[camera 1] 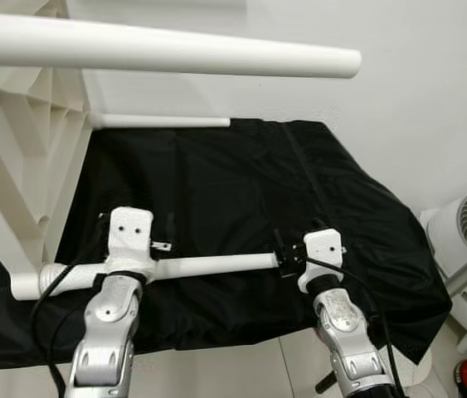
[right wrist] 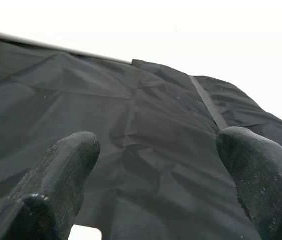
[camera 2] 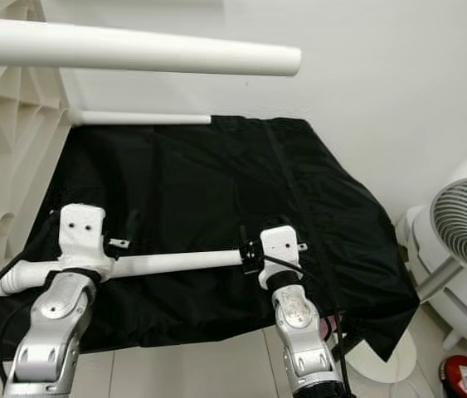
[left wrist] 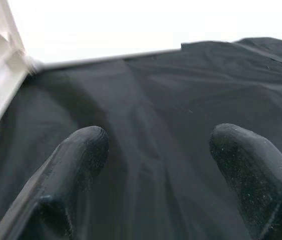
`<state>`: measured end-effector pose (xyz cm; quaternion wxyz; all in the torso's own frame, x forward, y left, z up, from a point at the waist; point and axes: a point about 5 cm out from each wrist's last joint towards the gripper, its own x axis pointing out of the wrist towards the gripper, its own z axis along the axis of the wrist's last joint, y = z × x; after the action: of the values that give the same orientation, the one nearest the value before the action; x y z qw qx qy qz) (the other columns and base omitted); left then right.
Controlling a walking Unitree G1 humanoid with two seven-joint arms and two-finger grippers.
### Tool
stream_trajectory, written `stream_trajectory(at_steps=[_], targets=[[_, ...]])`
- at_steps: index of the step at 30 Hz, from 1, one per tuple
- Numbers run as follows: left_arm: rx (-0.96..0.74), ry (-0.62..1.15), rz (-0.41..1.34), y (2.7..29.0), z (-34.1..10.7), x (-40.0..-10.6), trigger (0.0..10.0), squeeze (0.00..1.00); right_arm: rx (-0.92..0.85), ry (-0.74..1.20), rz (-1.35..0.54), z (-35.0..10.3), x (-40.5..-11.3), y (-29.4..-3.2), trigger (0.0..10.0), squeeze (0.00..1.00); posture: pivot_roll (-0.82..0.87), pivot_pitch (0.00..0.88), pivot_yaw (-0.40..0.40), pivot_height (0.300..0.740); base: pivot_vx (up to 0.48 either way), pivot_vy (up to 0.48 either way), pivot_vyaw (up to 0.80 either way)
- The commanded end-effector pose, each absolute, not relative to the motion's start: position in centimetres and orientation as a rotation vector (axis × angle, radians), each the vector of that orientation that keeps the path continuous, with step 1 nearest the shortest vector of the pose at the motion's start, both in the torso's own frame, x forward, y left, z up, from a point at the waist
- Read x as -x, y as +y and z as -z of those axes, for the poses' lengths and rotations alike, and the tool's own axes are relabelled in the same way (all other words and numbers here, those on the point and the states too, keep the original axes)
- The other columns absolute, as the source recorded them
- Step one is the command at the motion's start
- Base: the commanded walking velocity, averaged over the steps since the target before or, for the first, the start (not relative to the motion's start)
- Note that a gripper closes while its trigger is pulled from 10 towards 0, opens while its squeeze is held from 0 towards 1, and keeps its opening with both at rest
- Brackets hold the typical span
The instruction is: Building children table
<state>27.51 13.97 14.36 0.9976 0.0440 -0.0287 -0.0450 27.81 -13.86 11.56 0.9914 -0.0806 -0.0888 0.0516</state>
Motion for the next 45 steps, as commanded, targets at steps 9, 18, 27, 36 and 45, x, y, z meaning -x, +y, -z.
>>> stream_trajectory(at_steps=[9,18,27,36,45], targets=[[-0.068,-0.048,0.177,13.5,-13.4,-28.1,10.0,0.0,0.157,-0.164,-0.058,-11.0,-27.8,-14.2,10.0,0.0,-0.02,0.0,-0.065,0.74,0.0,0.0,0.0],[-0.061,-0.057,0.131,14.2,-13.3,-28.4,10.0,0.0,0.143,-0.148,-0.041,-10.9,-28.2,-14.3,10.0,0.0,0.0,0.0,-0.117,0.74,0.0,-0.218,0.0],[-0.053,-0.075,0.113,14.3,-13.4,-28.7,10.0,0.0,0.149,-0.143,-0.04,-11.0,-28.6,-14.6,10.0,0.0,0.0,0.0,-0.132,0.74,0.0,-0.385,0.0],[-0.074,-0.074,0.065,13.7,-13.4,-29.1,10.0,0.0,0.152,-0.141,-0.059,-10.9,-28.7,-14.3,10.0,0.0,0.0,0.0,-0.137,0.74,0.0,-0.134,0.0],[-0.049,-0.042,0.084,12.2,-12.6,-29.1,10.0,0.0,0.138,-0.156,-0.064,-11.2,-28.7,-14.1,10.0,0.0,-0.01,0.0,-0.13,0.74,0.0,0.0,0.0]])
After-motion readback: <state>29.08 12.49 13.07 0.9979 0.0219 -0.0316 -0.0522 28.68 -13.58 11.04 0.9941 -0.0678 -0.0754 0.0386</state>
